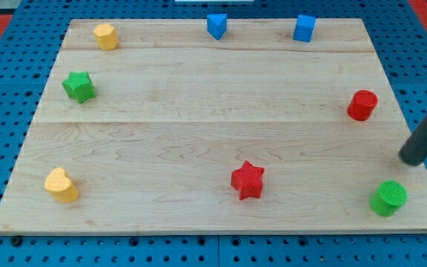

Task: Point at the yellow hexagon

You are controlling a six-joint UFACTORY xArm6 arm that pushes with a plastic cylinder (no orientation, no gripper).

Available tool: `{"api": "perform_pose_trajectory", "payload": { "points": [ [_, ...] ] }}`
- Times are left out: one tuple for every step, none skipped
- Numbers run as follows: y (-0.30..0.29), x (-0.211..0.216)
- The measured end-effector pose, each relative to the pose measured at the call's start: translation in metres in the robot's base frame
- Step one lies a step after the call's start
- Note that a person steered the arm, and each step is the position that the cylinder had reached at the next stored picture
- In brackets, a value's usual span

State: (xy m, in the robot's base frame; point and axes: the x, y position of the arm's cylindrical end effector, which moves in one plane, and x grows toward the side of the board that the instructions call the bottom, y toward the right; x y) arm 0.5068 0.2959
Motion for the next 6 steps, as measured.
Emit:
{"api": "perform_pose_trajectory", "payload": {
  "points": [
    [-0.007,-0.035],
    [0.049,-0.059],
    [0.014,-0.127],
    [-0.078,-0.165],
    [-0.207,-0.166],
    [-0.330,-0.168]
  ]
}}
